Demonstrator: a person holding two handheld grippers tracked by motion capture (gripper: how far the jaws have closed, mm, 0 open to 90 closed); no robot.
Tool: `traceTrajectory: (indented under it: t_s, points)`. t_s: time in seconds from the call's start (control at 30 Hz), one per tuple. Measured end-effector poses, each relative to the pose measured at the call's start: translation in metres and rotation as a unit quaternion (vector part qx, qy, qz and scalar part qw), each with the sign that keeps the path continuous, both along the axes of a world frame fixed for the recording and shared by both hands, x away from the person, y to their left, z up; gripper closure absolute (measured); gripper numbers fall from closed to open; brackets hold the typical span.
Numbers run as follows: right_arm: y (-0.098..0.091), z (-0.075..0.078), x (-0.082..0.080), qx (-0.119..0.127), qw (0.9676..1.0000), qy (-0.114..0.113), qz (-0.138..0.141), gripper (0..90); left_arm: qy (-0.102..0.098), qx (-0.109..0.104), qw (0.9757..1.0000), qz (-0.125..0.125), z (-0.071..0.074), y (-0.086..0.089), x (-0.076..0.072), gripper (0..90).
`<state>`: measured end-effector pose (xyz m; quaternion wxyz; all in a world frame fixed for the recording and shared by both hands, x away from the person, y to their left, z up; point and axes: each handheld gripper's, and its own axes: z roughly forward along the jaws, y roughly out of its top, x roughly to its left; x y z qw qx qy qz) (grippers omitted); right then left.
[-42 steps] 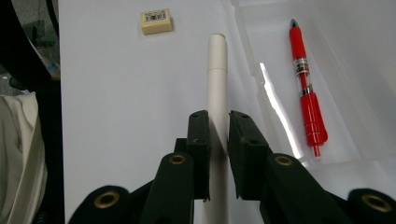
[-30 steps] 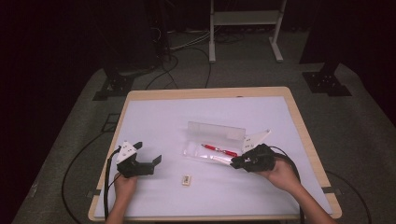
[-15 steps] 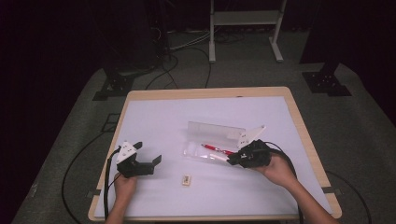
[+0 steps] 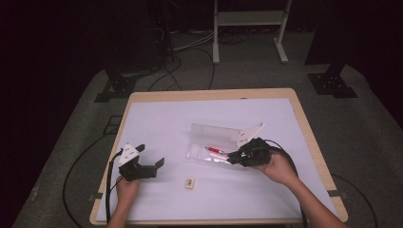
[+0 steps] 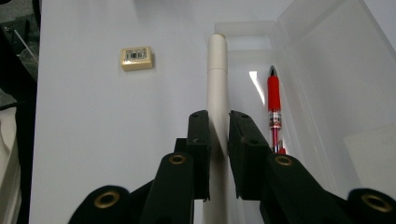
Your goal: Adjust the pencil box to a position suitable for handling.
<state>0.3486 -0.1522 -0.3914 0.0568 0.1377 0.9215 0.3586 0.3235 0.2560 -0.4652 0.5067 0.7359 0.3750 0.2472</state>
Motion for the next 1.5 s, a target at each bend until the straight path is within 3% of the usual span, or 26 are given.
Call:
traceTrajectory:
  t_s: [0.4,1.5]
  points:
    - [0.012,-0.006,0.013,-0.007,1.0,0.007,0.001,78.0,0.0,-0.001,1.0,0.0,0.0,0.0,0.0,0.0]
    - [0.019,-0.028,0.034,-0.021,0.9996,0.016,-0.003,78.0,0.0,-0.002,1.0,-0.001,0.0,0.0,0.0,0.0]
